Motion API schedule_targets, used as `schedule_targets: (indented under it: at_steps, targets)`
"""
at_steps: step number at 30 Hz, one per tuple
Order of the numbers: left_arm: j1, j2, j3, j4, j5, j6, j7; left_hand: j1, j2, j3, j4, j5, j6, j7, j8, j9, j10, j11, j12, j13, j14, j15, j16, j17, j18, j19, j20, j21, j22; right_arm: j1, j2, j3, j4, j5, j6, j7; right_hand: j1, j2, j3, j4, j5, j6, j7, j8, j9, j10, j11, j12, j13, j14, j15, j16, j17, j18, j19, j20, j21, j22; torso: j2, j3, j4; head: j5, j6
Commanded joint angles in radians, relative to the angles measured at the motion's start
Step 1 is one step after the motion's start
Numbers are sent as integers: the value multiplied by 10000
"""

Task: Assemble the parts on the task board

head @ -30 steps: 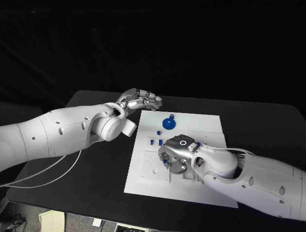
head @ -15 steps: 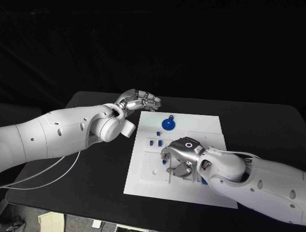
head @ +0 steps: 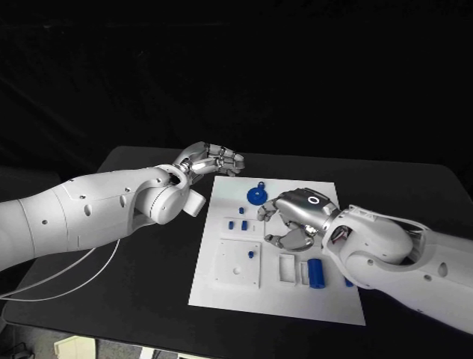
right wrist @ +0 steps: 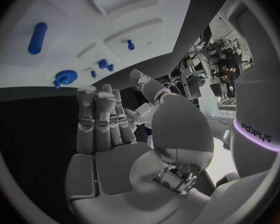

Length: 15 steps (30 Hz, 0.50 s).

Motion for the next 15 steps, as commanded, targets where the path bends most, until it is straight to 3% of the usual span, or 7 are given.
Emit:
schedule_targets:
  at_steps: [1,6,10,15]
  targets:
    - [9,12,11,13,66,109,103,24,72,-5,34,40,5,33,61,-15,47,0,13,-11,67,16,44,16,166,50,55,-60,15,223,-283,48,-38,1237,421,423,119,-6,75,13,78,-35,-23,-28,-27,68,4,48,-34,15,-29,71,-22,641,82,-43,-38,88,2,-5,-1,-73,61]
    - [9,30,10,-6,72,120,111,29,77,-2,33,41,7,32,64,-17,59,-4,18,-12,83,13,52,20,170,57,53,-62,19,607,-840,55,-207,1388,715,570,189,-44,28,-53,311,-118,29,-62,-63,20,37,-8,-108,-17,2,116,-65,641,54,-40,-29,116,2,-10,8,-132,126]
    - [8,46,10,-22,106,163,132,45,88,-7,34,42,22,25,88,-33,119,-23,25,-29,470,-78,285,129,254,332,-23,33,87,659,-986,53,-539,1306,849,574,206,-91,-103,-150,509,-163,48,-70,-82,-5,61,-32,-163,-52,26,151,-100,641,14,-35,-18,142,-11,-10,-16,-146,171]
    - [8,41,9,-4,106,265,139,45,117,-25,24,41,49,12,119,-51,254,-74,61,-26,706,-153,464,207,291,540,-93,84,145,659,-1030,48,-895,1124,1185,501,133,-128,-299,-197,648,-256,61,-100,-109,-90,103,-71,-237,-117,66,168,-146,641,-63,-12,-28,158,8,2,3,-170,191]
